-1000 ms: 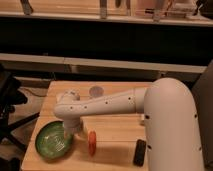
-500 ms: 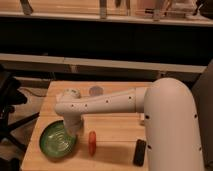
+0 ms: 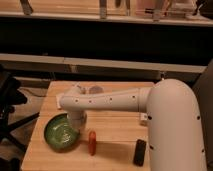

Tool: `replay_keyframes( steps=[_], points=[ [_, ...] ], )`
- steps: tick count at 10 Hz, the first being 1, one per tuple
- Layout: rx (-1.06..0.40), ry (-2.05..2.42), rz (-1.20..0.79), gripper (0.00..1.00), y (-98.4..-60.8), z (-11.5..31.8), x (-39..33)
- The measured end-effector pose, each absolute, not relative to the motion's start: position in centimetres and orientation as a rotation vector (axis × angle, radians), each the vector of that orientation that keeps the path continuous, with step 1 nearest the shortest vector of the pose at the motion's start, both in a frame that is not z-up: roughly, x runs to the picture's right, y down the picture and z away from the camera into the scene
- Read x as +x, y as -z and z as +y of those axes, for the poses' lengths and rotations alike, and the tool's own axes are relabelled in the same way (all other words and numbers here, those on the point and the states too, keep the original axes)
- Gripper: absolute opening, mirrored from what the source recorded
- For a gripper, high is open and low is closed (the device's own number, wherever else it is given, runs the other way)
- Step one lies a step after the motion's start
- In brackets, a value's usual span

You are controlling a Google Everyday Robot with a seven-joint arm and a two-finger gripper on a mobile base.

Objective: Drag the ceramic bowl in a circle

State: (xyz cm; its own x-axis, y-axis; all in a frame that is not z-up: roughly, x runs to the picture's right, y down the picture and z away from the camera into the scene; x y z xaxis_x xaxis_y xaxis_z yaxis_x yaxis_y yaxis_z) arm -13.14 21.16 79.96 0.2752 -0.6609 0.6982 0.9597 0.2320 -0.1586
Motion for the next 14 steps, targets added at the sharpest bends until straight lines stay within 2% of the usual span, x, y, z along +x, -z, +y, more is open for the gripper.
replay_keyframes(
  steps=[4,9,14],
  points=[
    [-0.637,1.166,-0.555,0.0,-81.0,19.5,-10.4],
    [-0.617,1.177,-0.564,0.0,-80.5,19.2,-14.7],
    [-0.603,1.14,-0.565,0.0,-81.0,18.3,-14.1]
  ],
)
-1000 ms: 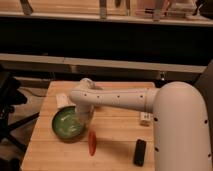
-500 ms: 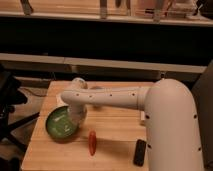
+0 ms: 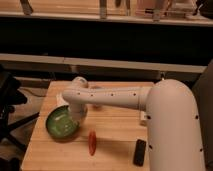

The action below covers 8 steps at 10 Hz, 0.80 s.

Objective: Drag the ceramic bowl in a circle

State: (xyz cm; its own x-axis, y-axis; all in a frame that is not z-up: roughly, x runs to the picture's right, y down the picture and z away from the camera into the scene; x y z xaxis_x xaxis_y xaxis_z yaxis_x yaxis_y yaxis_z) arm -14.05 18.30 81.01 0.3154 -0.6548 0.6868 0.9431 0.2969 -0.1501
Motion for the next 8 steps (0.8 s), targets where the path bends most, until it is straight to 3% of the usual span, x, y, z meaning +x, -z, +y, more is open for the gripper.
replay_keyframes(
  steps=[8],
  points=[
    [-0.579,1.112,-0.579,0.0,-80.5,18.2,-13.7]
  ],
)
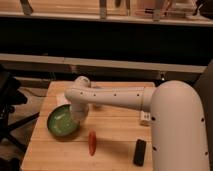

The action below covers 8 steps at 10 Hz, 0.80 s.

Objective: Drag the ceramic bowl in a circle

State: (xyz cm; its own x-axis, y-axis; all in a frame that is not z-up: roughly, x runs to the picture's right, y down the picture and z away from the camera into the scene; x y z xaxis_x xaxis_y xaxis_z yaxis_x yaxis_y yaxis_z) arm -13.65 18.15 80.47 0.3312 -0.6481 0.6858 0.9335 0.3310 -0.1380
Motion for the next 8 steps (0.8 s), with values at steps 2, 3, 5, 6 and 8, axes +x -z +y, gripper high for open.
replay_keyframes(
  steps=[2,3,5,6,8],
  points=[
    [-0.568,1.104,-0.585,0.0,-80.3,18.0,-13.5],
    [-0.566,1.102,-0.586,0.0,-80.2,17.9,-13.5],
    [-0.56,1.105,-0.593,0.0,-79.9,18.2,-14.8],
    [-0.555,1.105,-0.596,0.0,-79.8,18.4,-15.2],
    [-0.551,1.102,-0.601,0.0,-79.5,18.6,-14.9]
  ],
)
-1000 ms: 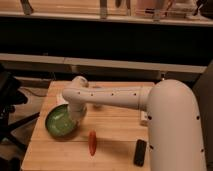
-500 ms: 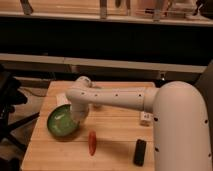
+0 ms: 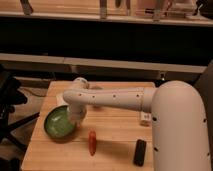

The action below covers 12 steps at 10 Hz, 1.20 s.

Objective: Drag the ceramic bowl in a circle

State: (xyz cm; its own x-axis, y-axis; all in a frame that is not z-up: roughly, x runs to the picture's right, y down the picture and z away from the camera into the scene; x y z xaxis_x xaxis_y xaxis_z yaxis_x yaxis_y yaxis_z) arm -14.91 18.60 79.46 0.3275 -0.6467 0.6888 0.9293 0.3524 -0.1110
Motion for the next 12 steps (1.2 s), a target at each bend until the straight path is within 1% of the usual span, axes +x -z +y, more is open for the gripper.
replay_keyframes(
  steps=[4,9,12],
  points=[
    [-0.53,1.086,-0.611,0.0,-79.2,17.8,-14.2],
    [-0.519,1.086,-0.625,0.0,-78.7,18.4,-15.5],
    [-0.511,1.069,-0.628,0.0,-78.3,18.1,-14.8]
  ],
)
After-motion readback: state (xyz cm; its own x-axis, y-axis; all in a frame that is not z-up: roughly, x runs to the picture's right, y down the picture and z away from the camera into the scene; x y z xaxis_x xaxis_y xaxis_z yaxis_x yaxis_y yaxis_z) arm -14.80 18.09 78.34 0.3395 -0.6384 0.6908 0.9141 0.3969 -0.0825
